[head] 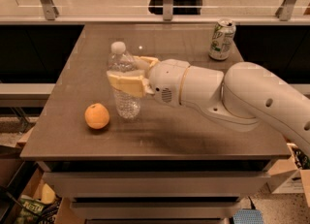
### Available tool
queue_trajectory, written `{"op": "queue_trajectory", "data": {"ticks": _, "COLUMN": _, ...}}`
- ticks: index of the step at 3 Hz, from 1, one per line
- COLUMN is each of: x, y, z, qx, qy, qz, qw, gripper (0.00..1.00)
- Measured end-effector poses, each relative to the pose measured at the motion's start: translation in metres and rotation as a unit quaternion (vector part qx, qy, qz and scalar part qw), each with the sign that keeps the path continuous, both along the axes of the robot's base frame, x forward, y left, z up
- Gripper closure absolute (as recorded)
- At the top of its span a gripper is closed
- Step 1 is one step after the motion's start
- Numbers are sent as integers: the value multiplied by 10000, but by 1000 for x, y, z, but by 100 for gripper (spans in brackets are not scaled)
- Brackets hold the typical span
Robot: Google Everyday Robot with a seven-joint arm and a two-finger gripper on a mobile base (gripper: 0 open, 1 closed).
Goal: Move water bottle near orange
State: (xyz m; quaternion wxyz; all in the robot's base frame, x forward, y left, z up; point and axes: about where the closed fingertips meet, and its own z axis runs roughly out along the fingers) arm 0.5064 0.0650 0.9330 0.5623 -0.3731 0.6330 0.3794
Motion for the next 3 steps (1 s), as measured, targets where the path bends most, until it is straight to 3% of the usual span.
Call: {"op": "queue_trajectory", "data": {"ticks": 3, "x": -3, "y": 6, "z": 2, "qx": -18, "qy": -22, "qz": 53, "qw": 10000, "gripper": 13}}
